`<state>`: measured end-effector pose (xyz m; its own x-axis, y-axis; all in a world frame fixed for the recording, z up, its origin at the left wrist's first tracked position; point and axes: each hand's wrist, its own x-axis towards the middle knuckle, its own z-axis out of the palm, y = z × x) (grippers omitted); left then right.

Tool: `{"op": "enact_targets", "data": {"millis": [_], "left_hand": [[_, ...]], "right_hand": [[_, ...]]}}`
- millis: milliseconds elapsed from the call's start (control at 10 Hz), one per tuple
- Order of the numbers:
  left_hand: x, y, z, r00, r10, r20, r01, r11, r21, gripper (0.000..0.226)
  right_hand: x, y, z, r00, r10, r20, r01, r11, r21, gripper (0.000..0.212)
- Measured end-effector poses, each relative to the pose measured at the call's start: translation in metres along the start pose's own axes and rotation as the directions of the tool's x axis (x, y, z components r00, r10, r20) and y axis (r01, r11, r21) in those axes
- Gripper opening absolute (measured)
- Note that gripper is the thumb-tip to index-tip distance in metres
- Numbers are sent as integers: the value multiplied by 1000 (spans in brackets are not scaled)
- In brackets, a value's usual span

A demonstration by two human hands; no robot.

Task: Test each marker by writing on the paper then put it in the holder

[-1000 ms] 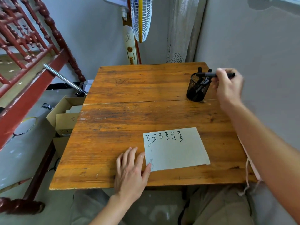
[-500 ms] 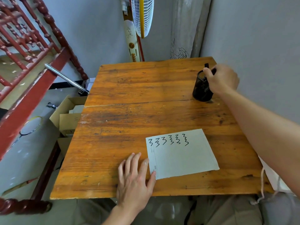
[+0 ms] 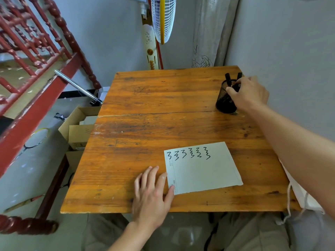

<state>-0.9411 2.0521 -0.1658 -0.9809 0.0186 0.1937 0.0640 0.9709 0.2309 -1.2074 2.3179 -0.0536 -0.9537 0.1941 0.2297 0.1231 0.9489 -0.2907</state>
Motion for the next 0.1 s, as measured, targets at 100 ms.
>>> {"op": "enact_targets", "data": {"millis": [100], "left_hand": [[-5, -1, -3, 1000, -14, -23, 12, 997, -77, 44]], "right_hand": [[-8, 0, -15, 996, 42, -82, -32, 993, 117, 46]]}}
